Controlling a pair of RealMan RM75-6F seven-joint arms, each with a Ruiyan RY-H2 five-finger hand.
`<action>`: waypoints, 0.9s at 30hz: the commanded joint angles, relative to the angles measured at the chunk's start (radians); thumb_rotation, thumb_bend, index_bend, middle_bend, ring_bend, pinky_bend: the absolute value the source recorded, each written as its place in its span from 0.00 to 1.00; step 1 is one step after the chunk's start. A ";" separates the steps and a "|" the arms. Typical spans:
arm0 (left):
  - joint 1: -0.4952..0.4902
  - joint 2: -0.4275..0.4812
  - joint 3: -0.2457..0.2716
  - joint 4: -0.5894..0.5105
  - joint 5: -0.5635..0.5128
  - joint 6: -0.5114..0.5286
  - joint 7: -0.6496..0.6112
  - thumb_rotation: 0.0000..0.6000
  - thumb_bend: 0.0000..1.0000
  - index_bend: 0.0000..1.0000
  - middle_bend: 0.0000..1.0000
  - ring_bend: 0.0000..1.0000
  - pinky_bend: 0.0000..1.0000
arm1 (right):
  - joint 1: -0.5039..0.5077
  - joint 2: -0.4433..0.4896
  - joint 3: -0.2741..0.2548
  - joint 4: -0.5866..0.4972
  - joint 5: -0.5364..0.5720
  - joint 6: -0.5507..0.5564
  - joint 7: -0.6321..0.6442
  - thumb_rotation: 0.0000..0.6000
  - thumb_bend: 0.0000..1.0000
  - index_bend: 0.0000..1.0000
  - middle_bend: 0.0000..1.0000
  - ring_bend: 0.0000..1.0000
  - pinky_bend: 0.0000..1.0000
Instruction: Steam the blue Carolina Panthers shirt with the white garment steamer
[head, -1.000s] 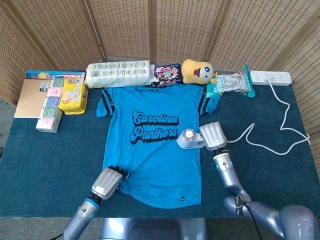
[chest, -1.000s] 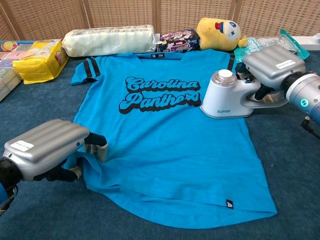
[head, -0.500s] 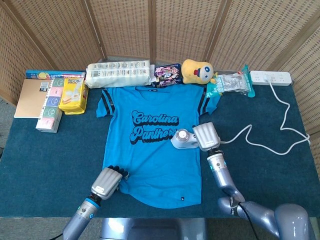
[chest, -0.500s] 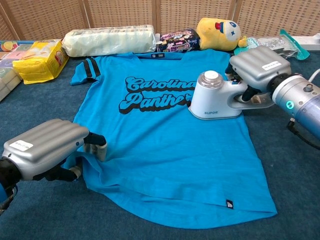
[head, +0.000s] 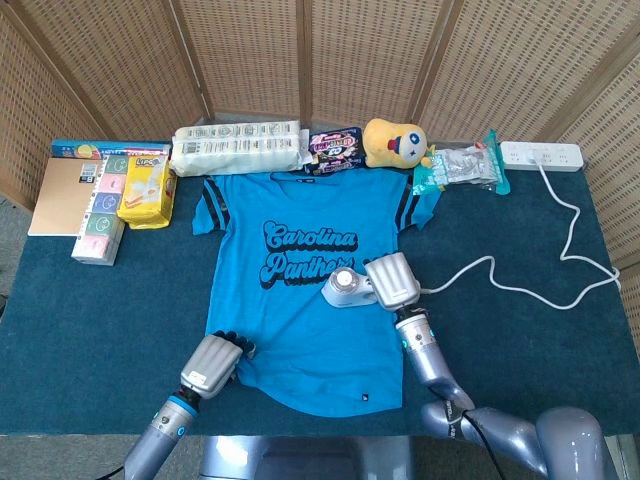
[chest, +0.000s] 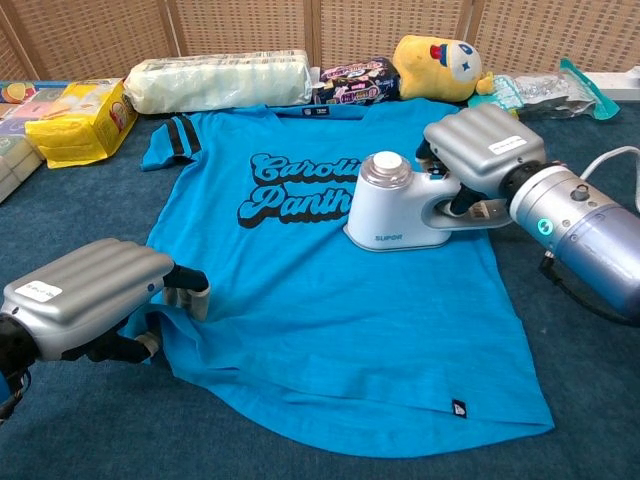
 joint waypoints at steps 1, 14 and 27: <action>0.000 -0.001 0.001 0.000 0.002 0.000 0.000 1.00 0.60 0.47 0.49 0.42 0.46 | 0.005 -0.014 0.006 0.004 0.006 0.001 -0.008 1.00 0.28 0.74 0.72 0.74 0.69; 0.004 0.002 0.003 -0.003 0.001 0.004 0.003 1.00 0.60 0.47 0.49 0.42 0.46 | 0.000 -0.019 0.004 0.027 0.014 0.009 -0.022 1.00 0.28 0.74 0.72 0.74 0.69; -0.003 -0.017 0.004 -0.001 0.001 -0.009 0.022 1.00 0.60 0.47 0.49 0.42 0.46 | -0.054 0.059 -0.016 0.011 0.021 0.036 -0.024 1.00 0.28 0.74 0.72 0.74 0.69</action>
